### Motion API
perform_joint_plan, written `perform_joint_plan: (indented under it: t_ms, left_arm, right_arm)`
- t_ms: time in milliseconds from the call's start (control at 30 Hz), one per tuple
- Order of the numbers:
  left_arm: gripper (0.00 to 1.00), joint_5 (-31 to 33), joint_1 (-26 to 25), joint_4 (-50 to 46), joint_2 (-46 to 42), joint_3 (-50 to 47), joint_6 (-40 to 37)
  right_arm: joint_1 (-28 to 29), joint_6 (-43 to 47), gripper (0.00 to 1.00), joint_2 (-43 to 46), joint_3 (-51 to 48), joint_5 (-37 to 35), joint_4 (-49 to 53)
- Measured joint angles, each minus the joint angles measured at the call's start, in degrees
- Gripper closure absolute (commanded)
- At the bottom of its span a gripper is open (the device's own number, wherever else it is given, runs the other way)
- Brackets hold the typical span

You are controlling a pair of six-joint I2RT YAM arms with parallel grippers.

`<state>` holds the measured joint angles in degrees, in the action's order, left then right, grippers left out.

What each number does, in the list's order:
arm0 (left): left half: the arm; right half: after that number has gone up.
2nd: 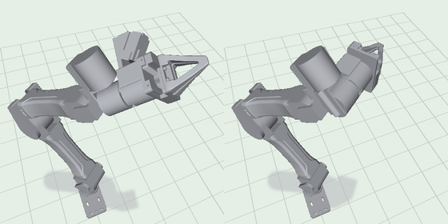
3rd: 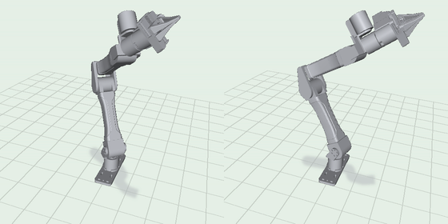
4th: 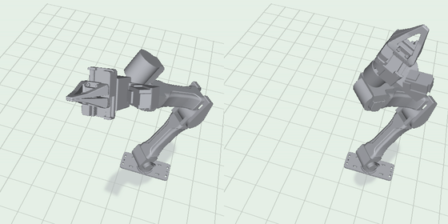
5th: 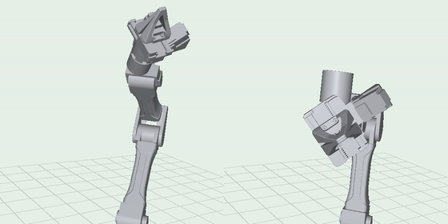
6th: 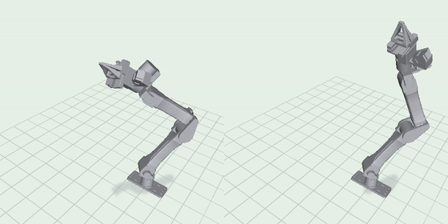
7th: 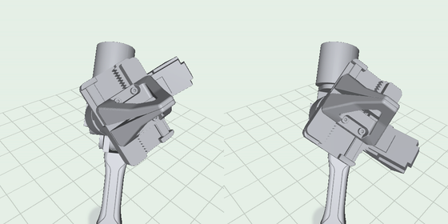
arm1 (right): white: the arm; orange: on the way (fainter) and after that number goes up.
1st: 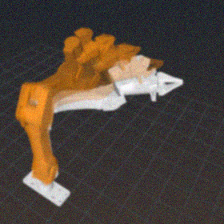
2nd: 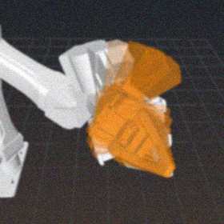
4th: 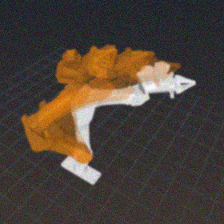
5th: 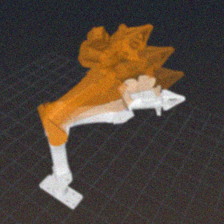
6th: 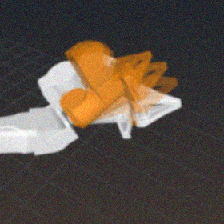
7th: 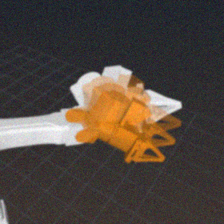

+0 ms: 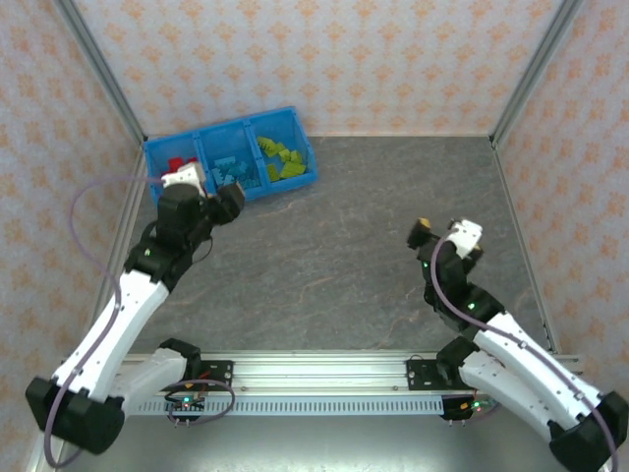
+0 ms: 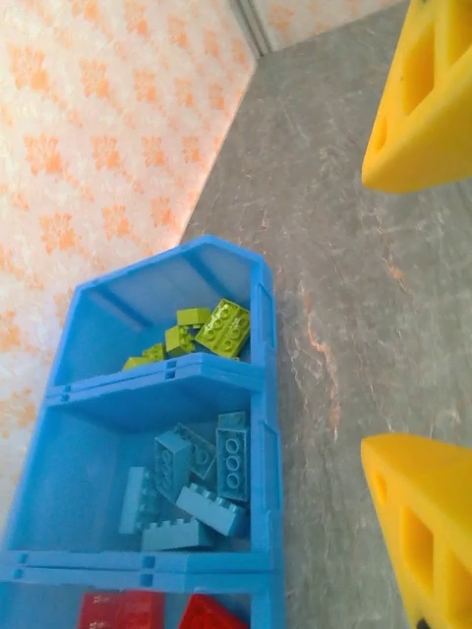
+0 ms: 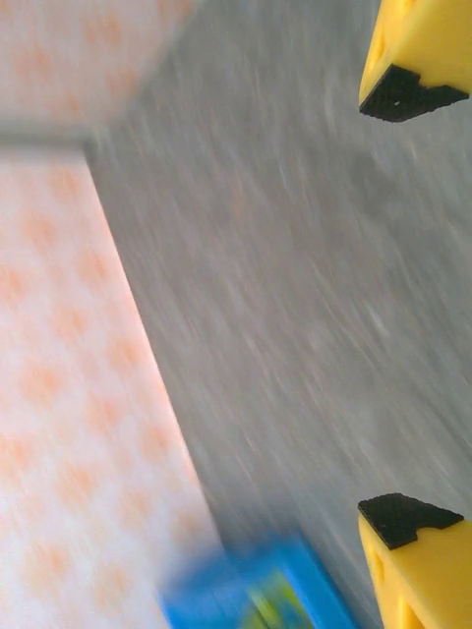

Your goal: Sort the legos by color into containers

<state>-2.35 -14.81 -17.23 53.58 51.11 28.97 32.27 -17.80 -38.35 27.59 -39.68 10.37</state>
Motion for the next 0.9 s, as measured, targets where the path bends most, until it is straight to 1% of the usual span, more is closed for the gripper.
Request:
perform_joint_plan:
  t_ms: [67,100,133,233,300,333,433,500,533,567,633,733,800,900]
  left_arm:
    - [0.14,3.0,0.2,1.4,-3.5,-5.2,-2.1]
    - [0.05,4.9,0.2,2.2,-4.5,-7.6,-3.4]
    - [0.00,7.0,0.2,3.3,-4.9,-9.9,-5.0]
    - [0.00,11.9,0.2,9.2,-4.7,-16.8,-11.0]
    - [0.00,14.7,0.2,12.9,-2.8,-20.2,-14.5]
    - [0.00,15.9,0.2,13.9,-1.3,-21.1,-15.9]
    - [0.00,17.6,1.1,19.3,4.2,-22.8,-19.0]
    - [0.00,17.2,3.0,22.5,7.5,-23.1,-21.0]
    - [0.00,17.1,4.3,25.2,8.9,-23.5,-22.0]
    - [0.00,16.5,5.5,27.6,9.9,-23.9,-22.9]
    - [0.00,13.9,9.5,34.5,13.4,-25.1,-23.5]
    - [0.00,10.3,15.7,46.4,22.6,-27.1,-23.6]
    - [0.00,8.0,16.8,48.2,28.3,-27.1,-24.7]
    - [0.00,5.3,14.6,52.0,32.7,-27.2,-26.6]
  right_arm:
    - [-5.3,3.4,0.01,0.1,-5.8,-2.4,-5.4]
    - [-8.5,4.6,0.01,-1.0,-8.2,-2.8,-7.9]
    - [-11.7,5.4,0.01,-2.7,-9.8,-2.6,-10.1]
    - [-21.0,6.4,0.01,-11.0,-11.4,0.6,-18.1]
    - [-25.8,6.8,0.01,-19.4,-11.5,3.2,-25.8]
    - [-27.3,7.0,0.01,-24.2,-11.1,4.2,-29.0]
    - [-28.9,9.1,0.02,-38.2,-9.4,8.1,-40.5]
    - [-29.1,11.7,0.01,-44.6,-6.2,14.0,-42.2]
    - [-29.2,13.2,0.01,-46.8,-5.5,17.5,-45.8]
    - [-29.2,14.1,0.01,-48.3,-5.3,19.7,-48.8]
    - [-29.2,15.4,0.01,-49.3,-5.0,23.1,-50.7]
    - [-29.2,16.5,0.01,-49.2,-5.2,24.8,-53.8]
    - [-29.2,16.9,0.01,-49.1,-5.2,25.6,-54.4]
    - [-29.2,17.6,0.01,-49.1,-5.2,26.8,-54.6]
